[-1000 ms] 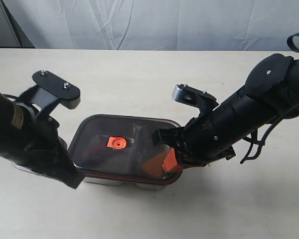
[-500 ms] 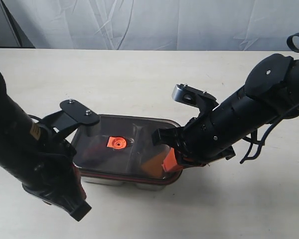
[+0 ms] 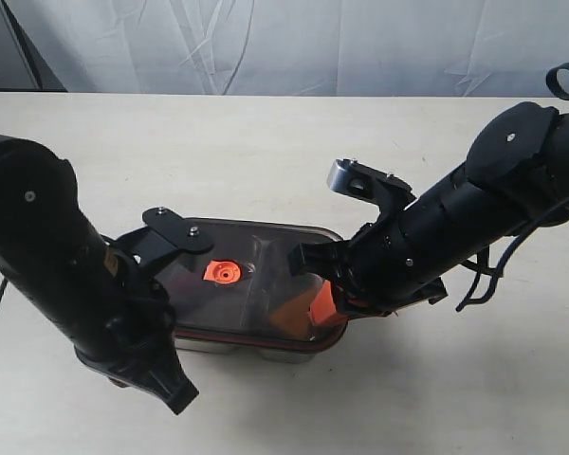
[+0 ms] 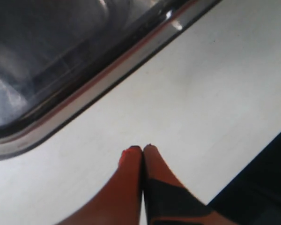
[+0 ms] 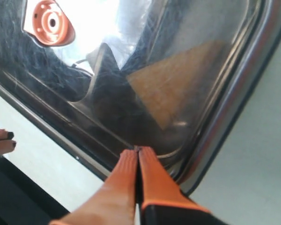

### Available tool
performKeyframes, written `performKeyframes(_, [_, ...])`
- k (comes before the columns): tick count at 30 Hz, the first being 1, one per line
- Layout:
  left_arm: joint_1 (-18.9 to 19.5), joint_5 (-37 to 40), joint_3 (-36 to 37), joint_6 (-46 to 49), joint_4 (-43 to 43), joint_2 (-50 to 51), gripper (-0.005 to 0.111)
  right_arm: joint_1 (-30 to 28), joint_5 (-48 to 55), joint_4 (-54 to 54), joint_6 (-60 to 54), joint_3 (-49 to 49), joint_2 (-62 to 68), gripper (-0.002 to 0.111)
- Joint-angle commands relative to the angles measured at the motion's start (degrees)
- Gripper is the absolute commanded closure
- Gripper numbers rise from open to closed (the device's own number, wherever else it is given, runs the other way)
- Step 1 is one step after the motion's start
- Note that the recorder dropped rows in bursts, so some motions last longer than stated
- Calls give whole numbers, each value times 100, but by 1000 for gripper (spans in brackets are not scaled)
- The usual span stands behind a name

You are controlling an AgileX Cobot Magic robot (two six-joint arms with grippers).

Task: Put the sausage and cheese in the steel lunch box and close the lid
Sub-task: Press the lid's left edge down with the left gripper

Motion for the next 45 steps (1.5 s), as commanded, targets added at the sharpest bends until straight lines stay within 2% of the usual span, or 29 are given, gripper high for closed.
performKeyframes(1, [15,-296,-23,-1,-5,137,107,-2,-39,46,-31,-28,0,109])
performKeyframes(25, [15,-1156,-23,-44,0,407,107,-2,-44,45,-42,-28,0,109])
performKeyframes(35, [15,-1014,-23,-44,47,407,107,-12,-327,-10,-59,-28,-549,109])
performKeyframes(37, [15,-1004,-23,-123,135,407,107,-12,-374,-247,130,-28,-823,109])
performKeyframes(39, [15,-1004,-23,-228,240,407,107,-12,-303,-1090,971,-28,-947,109])
performKeyframes(41, [15,-994,-23,-228,240,407,107,-12,-15,-2472,2189,-28,-943,109])
performKeyframes(43, [15,-981,-23,-228,252,407,107,-12,198,-2914,2541,-28,-943,109])
performKeyframes(45, [15,-981,-23,-228,252,407,107,-12,333,-2919,2550,-28,-943,109])
